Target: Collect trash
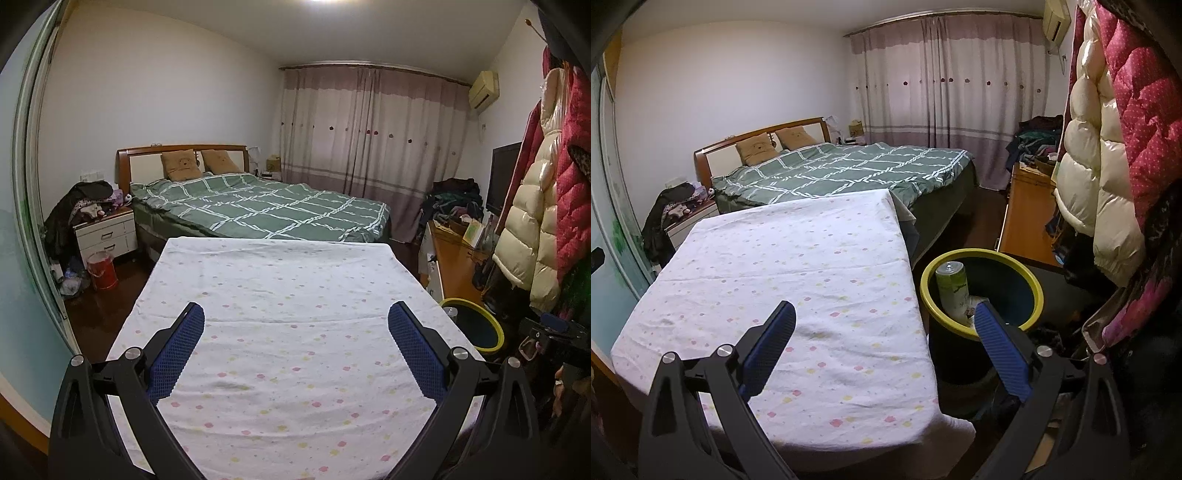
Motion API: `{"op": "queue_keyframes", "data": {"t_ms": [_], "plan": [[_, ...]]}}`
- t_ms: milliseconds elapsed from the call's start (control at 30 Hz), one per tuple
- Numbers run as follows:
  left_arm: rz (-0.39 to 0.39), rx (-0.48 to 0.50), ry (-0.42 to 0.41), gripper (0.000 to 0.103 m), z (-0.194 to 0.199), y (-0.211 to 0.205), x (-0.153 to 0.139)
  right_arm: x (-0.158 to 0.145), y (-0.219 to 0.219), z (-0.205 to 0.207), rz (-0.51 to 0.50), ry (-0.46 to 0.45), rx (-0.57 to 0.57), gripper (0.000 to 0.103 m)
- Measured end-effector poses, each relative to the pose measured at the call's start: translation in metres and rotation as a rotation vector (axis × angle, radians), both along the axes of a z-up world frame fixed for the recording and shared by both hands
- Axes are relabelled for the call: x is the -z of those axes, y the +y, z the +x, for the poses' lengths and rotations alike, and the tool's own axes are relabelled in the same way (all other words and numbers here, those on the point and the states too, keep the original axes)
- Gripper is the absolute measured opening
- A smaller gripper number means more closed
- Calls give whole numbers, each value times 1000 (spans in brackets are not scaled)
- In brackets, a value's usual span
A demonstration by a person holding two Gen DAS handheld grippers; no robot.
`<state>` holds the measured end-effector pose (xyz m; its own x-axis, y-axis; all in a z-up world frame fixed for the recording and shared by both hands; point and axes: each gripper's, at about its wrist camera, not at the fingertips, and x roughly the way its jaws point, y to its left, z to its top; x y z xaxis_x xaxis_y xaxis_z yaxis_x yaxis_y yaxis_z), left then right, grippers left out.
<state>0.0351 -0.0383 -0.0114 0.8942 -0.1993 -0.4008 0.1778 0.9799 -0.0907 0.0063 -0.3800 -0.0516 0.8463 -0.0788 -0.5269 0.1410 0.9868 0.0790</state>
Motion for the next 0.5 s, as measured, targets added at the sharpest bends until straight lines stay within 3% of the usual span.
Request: {"op": "queue_keyframes", "data": {"t_ms": [500], "plan": [[9,3,11,98,8,-4,0,0,1,1,5,3,-5,93]]}}
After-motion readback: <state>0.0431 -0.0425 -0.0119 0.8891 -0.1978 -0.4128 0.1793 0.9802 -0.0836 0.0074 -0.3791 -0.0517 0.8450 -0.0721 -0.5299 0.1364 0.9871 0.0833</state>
